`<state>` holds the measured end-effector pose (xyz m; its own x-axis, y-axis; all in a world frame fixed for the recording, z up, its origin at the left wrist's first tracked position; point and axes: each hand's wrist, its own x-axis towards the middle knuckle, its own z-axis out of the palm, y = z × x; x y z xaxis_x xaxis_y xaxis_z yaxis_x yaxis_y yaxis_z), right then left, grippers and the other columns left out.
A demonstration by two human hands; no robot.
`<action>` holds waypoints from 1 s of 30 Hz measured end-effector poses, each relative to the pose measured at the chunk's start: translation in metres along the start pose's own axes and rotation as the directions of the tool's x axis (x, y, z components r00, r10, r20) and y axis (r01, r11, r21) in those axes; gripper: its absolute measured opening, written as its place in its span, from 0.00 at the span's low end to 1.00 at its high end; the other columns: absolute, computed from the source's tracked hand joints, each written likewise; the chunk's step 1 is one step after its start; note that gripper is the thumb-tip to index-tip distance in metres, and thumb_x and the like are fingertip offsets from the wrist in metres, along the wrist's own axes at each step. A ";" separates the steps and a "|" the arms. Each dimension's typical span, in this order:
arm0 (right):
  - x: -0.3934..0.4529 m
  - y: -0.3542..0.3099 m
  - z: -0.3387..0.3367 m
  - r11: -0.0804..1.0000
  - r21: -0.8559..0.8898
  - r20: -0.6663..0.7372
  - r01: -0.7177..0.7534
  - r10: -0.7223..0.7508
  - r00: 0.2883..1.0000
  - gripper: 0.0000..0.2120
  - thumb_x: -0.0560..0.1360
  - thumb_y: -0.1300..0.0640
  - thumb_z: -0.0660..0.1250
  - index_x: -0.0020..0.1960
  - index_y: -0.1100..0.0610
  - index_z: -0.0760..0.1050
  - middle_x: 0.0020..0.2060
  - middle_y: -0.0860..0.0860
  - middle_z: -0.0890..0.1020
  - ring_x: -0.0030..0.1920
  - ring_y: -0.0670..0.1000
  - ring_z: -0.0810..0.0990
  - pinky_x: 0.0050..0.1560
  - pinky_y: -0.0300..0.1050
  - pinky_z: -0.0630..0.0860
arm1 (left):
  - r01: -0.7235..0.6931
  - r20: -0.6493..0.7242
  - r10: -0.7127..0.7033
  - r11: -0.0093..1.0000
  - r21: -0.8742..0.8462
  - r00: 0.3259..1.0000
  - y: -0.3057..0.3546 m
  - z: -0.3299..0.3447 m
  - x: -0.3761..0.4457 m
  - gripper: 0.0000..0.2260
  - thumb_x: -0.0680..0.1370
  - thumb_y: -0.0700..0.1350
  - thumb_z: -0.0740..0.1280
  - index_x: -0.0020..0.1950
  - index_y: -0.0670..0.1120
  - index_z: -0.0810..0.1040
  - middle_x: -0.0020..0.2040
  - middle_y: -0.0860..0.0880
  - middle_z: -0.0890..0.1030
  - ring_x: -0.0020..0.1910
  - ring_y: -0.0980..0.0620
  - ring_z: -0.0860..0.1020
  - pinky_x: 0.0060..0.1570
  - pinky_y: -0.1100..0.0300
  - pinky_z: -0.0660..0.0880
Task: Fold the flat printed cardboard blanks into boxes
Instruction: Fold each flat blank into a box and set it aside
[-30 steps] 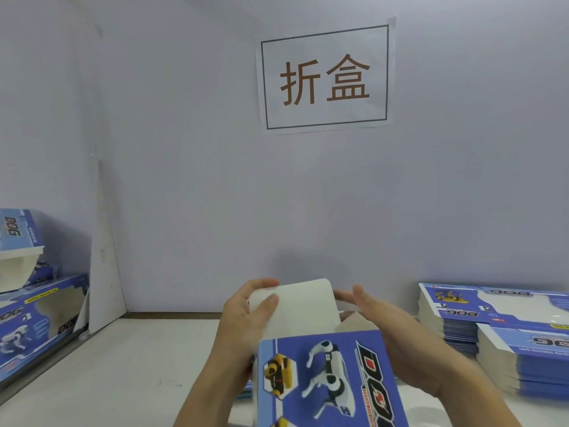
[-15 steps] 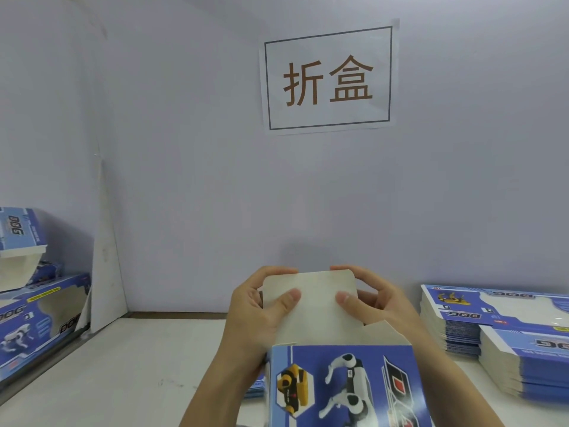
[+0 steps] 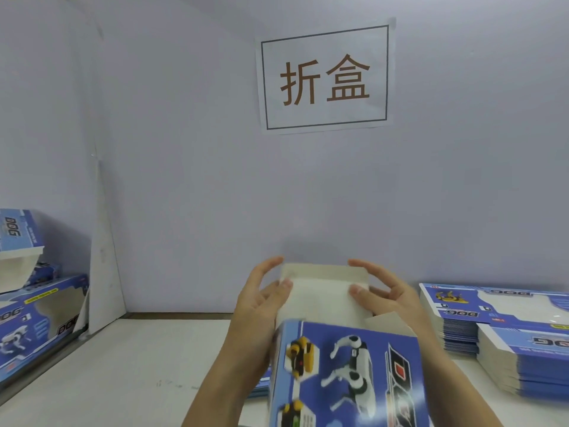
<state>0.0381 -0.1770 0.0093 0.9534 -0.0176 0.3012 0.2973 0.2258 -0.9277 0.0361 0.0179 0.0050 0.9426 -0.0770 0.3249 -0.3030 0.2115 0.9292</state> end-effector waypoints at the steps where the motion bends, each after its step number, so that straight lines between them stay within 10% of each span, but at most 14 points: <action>1: 0.001 0.001 -0.004 0.999 0.037 -0.073 0.016 -0.013 0.997 0.13 0.78 0.65 0.67 0.55 0.49 0.81 0.40 0.55 0.87 0.32 0.52 0.85 0.27 0.43 0.78 | 0.034 0.050 -0.035 0.999 0.012 0.998 -0.001 -0.002 0.000 0.12 0.77 0.55 0.66 0.61 0.60 0.76 0.52 0.48 0.86 0.49 0.48 0.85 0.39 0.55 0.83; 5: 0.001 0.002 -0.026 0.989 0.105 -0.428 0.105 -0.051 0.902 0.06 0.78 0.59 0.69 0.51 0.48 0.78 0.39 0.46 0.86 0.35 0.53 0.84 0.36 0.49 0.78 | 0.112 0.202 -0.138 0.985 0.134 0.970 -0.003 -0.005 0.001 0.32 0.65 0.70 0.74 0.64 0.56 0.75 0.57 0.46 0.84 0.55 0.45 0.83 0.60 0.44 0.77; 8: 0.000 0.001 -0.036 0.963 0.164 -0.588 0.212 -0.077 0.805 0.07 0.78 0.58 0.69 0.52 0.47 0.77 0.44 0.53 0.83 0.38 0.55 0.81 0.38 0.49 0.82 | 0.123 0.350 -0.227 0.948 0.295 0.909 -0.006 -0.015 -0.002 0.28 0.68 0.61 0.75 0.66 0.59 0.71 0.61 0.49 0.82 0.60 0.46 0.81 0.65 0.45 0.75; 12: 0.000 0.002 -0.038 0.937 0.239 -0.610 0.254 -0.059 0.790 0.02 0.79 0.53 0.68 0.51 0.48 0.79 0.41 0.49 0.83 0.33 0.49 0.82 0.29 0.40 0.81 | 0.068 0.332 -0.177 0.946 0.316 0.927 -0.010 -0.021 -0.004 0.21 0.70 0.53 0.76 0.61 0.63 0.77 0.58 0.54 0.83 0.58 0.50 0.82 0.60 0.51 0.79; 17: 0.002 0.028 -0.045 0.877 0.458 -0.541 0.145 0.146 0.828 0.10 0.82 0.53 0.59 0.54 0.53 0.79 0.41 0.50 0.85 0.44 0.53 0.82 0.47 0.45 0.75 | -0.083 0.341 0.017 0.980 0.182 0.940 -0.011 -0.026 -0.003 0.12 0.76 0.48 0.71 0.59 0.47 0.83 0.46 0.48 0.85 0.40 0.53 0.82 0.40 0.64 0.76; 23: -0.002 0.070 -0.052 0.928 0.364 -0.543 -0.079 0.280 0.792 0.11 0.83 0.61 0.56 0.48 0.56 0.76 0.28 0.50 0.80 0.28 0.50 0.79 0.27 0.38 0.73 | -0.077 0.698 -0.259 0.909 0.410 0.668 -0.002 -0.031 -0.007 0.23 0.71 0.45 0.73 0.66 0.56 0.80 0.62 0.54 0.83 0.58 0.55 0.81 0.56 0.63 0.75; 27: -0.004 0.084 -0.049 0.949 0.230 -0.499 -0.217 0.307 0.811 0.17 0.81 0.66 0.53 0.46 0.53 0.77 0.31 0.51 0.83 0.33 0.55 0.80 0.26 0.40 0.73 | -0.199 0.282 0.165 0.975 0.096 0.945 0.017 -0.017 -0.003 0.24 0.64 0.49 0.78 0.60 0.55 0.81 0.51 0.51 0.85 0.51 0.49 0.80 0.51 0.54 0.77; 30: -0.001 0.090 -0.049 0.943 0.089 -0.470 -0.322 0.325 0.821 0.18 0.80 0.67 0.52 0.51 0.54 0.80 0.39 0.56 0.86 0.34 0.58 0.83 0.32 0.43 0.72 | -0.429 -0.344 0.320 0.848 -0.311 0.882 0.043 -0.056 0.004 0.40 0.64 0.65 0.74 0.73 0.56 0.66 0.67 0.52 0.77 0.66 0.47 0.72 0.62 0.43 0.71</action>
<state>0.0666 -0.2039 -0.0856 0.9035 -0.3986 -0.1576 -0.0314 0.3053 -0.9517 0.0345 0.0814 0.0367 0.7830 0.3353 0.5239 -0.6180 0.5154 0.5937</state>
